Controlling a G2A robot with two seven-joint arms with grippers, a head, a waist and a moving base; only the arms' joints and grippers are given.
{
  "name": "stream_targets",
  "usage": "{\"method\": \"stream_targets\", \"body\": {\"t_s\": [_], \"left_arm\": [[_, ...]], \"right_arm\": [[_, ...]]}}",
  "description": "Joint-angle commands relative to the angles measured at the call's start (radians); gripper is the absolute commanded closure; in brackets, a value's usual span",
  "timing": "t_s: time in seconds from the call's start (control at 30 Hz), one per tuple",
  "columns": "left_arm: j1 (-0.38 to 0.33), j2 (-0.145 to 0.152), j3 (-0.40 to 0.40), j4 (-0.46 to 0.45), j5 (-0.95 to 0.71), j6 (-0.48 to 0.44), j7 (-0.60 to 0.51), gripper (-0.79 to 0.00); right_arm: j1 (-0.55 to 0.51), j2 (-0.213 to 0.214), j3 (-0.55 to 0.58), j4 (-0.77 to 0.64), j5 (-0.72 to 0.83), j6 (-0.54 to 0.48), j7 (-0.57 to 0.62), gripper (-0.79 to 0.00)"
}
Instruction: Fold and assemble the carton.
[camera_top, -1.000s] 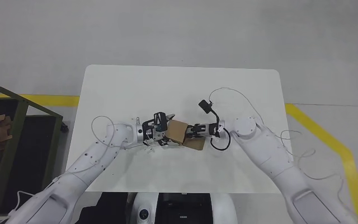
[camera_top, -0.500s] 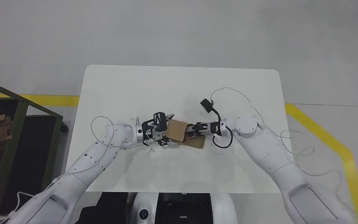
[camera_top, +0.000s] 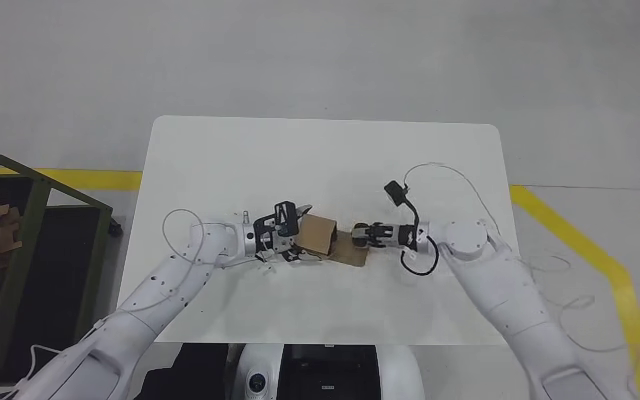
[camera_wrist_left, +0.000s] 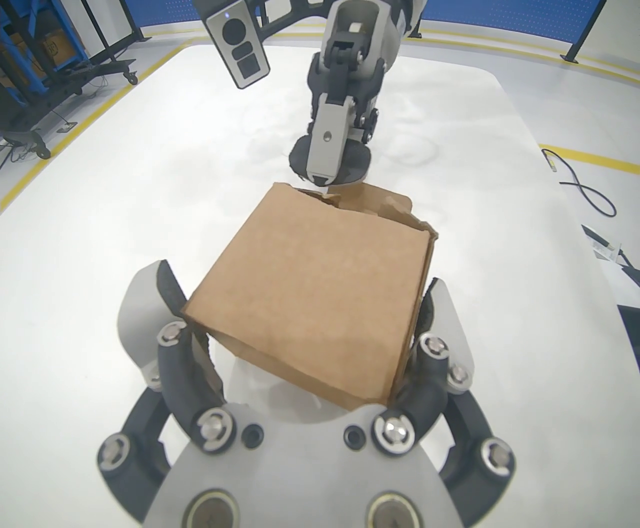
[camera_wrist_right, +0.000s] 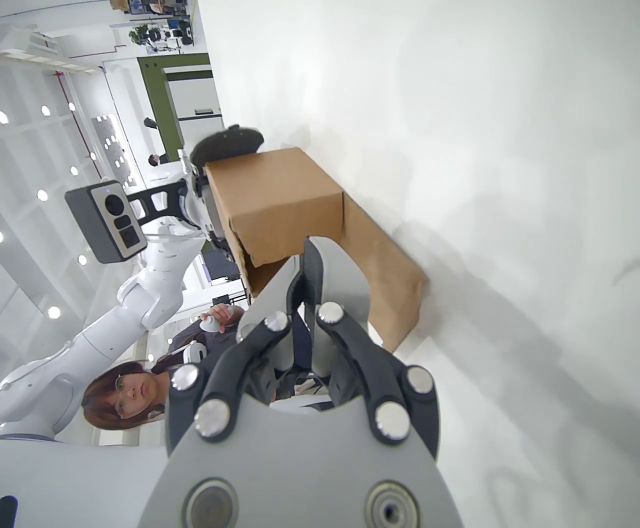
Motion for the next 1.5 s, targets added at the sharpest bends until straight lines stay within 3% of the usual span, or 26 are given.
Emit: {"method": "stream_targets", "body": {"t_s": [0.0, 0.2, 0.57, 1.47], "left_arm": [[-0.001, -0.001, 0.000, -0.001, 0.002, 0.000, -0.002, -0.785], [-0.002, -0.002, -0.001, -0.001, 0.005, -0.001, -0.004, -0.785], [-0.001, -0.003, -0.009, 0.007, 0.005, -0.005, 0.001, -0.785], [0.005, -0.008, -0.018, 0.001, -0.005, -0.014, -0.024, -0.785]], "right_arm": [[-0.024, 0.004, 0.001, -0.035, -0.008, 0.019, 0.001, 0.000], [-0.044, -0.006, -0.036, -0.063, 0.006, 0.055, -0.030, 0.000], [0.015, -0.033, -0.086, -0.011, -0.003, 0.031, -0.105, 0.000], [0.156, -0.115, -0.202, 0.215, 0.114, -0.093, -0.049, 0.000]]}}
